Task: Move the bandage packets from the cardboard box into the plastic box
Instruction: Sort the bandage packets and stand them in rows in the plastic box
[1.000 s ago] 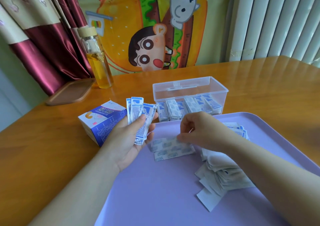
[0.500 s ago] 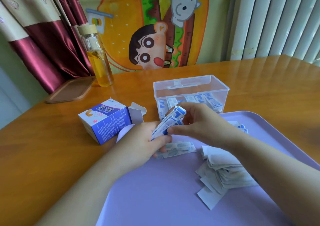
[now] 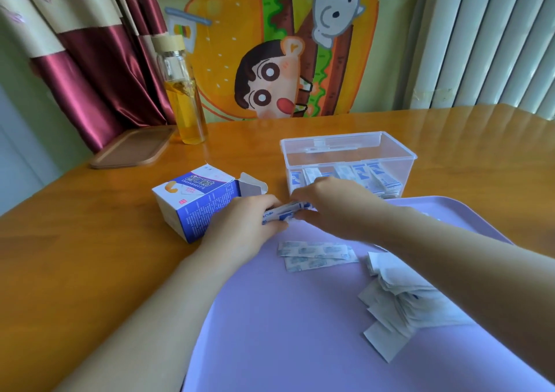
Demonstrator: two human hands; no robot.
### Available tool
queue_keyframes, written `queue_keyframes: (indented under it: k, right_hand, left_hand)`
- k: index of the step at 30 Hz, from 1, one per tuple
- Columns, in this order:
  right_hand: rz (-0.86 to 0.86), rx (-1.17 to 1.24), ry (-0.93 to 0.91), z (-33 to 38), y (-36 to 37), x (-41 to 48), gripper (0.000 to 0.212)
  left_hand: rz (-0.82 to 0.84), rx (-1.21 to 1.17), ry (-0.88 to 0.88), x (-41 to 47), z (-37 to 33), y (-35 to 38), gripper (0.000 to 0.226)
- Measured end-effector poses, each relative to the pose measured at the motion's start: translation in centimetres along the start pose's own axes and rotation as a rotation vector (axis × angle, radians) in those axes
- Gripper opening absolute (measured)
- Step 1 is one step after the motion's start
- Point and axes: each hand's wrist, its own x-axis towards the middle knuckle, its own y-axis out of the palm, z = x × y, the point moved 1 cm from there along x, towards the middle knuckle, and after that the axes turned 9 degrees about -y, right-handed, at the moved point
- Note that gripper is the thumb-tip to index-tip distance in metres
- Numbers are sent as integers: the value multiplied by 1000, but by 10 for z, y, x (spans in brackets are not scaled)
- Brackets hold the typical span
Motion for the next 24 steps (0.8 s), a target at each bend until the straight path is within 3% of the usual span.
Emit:
queue_keyframes:
  k: [4,9,24]
  right_hand:
    - [69,-1,62,-8,12,3,18]
    - [72,225,92,-11,16,6,28]
    - [31,377,141,-19,17,3,33]
  left_hand:
    - [-10,-131,2,4,9,4,25]
    - [10,-189,6,2,10,12,44]
    - [13,-132,72,3,9,22,51]
